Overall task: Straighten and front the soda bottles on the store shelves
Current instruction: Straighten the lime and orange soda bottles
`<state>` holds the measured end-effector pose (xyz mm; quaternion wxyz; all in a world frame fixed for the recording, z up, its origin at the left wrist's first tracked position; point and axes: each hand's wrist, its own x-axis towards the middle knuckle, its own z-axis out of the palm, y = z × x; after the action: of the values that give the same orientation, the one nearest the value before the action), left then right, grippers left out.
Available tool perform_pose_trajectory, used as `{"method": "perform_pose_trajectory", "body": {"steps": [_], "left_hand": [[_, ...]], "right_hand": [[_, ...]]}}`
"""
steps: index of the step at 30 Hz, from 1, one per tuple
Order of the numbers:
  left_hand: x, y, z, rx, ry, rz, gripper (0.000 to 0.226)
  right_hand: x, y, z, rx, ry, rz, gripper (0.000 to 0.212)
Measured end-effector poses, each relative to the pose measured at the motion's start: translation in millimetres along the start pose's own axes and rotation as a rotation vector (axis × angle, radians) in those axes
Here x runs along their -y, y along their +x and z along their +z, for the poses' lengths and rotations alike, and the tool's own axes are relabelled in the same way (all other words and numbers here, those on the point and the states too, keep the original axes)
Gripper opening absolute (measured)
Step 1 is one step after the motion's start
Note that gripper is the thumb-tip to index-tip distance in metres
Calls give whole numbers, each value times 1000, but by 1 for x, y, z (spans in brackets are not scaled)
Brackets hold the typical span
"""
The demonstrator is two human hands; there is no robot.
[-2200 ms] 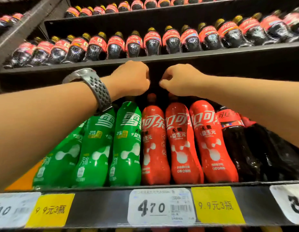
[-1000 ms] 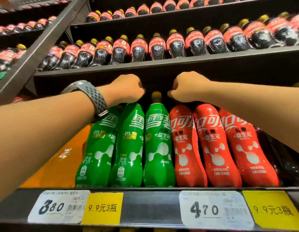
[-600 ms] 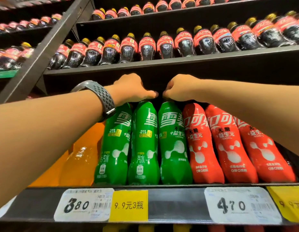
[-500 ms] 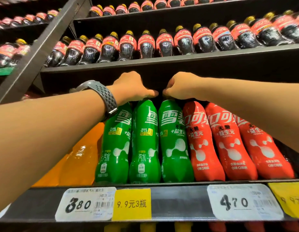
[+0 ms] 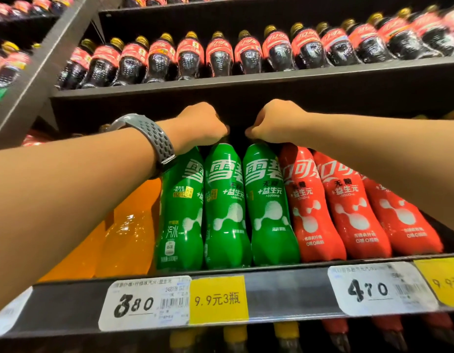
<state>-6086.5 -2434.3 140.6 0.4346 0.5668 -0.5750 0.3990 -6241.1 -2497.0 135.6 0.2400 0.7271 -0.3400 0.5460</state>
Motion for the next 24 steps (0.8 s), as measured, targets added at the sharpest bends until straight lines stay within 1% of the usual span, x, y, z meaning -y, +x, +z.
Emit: {"method": "perform_pose_trajectory", "body": {"steps": [3, 6, 8, 11, 13, 15, 16, 18, 21, 24], "left_hand": [[1, -3, -7, -19, 41, -1, 37], [10, -3, -19, -74, 149, -40, 35], [17, -5, -26, -57, 211, -58, 41], [21, -13, -30, -23, 325, -73, 56], [20, -18, -28, -32, 446, -66, 60], [18, -21, -27, -67, 526, -55, 60], [17, -22, -28, -82, 535, -50, 57], [15, -24, -30, -91, 484, -39, 47], [14, -25, -32, -46, 365, -45, 34], [18, -25, -35, 11, 275, -49, 31]], "right_hand": [[1, 0, -1, 10, -15, 8, 54], [0, 0, -4, 26, -53, -8, 55], [3, -1, -4, -21, -86, -49, 54], [16, -5, -2, -80, -94, -167, 51], [28, -6, 1, -58, -87, -206, 55], [40, -6, 5, -26, -79, -229, 57], [45, -5, 5, -12, -69, -239, 56], [51, -5, 6, 10, -55, -252, 46], [53, -5, 6, 27, -17, -237, 28], [50, -3, 8, 37, 2, -221, 27]]}}
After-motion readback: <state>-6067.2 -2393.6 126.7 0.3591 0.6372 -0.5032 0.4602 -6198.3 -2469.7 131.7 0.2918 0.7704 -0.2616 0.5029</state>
